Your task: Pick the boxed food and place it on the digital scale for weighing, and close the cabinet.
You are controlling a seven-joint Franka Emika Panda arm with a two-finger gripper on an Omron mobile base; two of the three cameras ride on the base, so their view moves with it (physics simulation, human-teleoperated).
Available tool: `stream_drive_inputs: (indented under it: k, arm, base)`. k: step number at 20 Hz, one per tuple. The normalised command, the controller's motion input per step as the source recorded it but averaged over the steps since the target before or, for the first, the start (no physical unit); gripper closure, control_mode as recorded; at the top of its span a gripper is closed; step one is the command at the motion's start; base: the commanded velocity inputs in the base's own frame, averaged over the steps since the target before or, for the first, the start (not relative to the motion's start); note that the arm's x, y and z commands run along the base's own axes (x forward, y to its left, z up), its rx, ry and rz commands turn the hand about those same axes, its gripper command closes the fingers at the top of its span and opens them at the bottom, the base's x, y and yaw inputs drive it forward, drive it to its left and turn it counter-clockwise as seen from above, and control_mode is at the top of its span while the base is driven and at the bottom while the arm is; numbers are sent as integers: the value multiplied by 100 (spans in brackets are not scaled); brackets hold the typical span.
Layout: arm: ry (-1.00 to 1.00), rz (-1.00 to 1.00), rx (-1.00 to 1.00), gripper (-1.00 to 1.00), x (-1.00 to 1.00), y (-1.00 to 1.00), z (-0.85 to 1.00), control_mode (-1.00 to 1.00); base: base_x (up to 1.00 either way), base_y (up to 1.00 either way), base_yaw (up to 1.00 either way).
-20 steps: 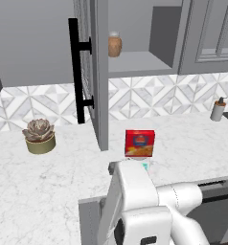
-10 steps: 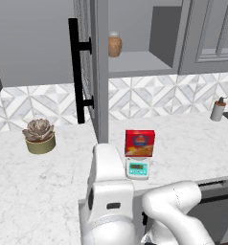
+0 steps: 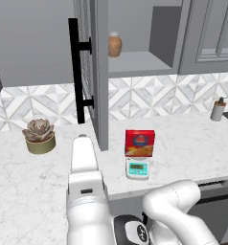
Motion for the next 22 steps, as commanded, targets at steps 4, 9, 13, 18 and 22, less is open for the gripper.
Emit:
stream_drive_inputs:
  k: [4, 9, 13, 18, 22]
  arm:
    - [-31, -21, -1, -100, 48, 40, -4, -100]
    - [-29, -33, 1, -100, 6, 67, 0, -100]
    - [-7, -20, 18, -100, 11, 42, -1, -100]
    - [0, -13, 27, -100, 10, 1, 5, -100]
    - [0, -1, 25, -100, 10, -16, 25, -100]
  base:
    - [0, 0, 0]
    - [0, 0, 0]
    - [0, 0, 0]
    - [0, 0, 0]
    - [0, 0, 0]
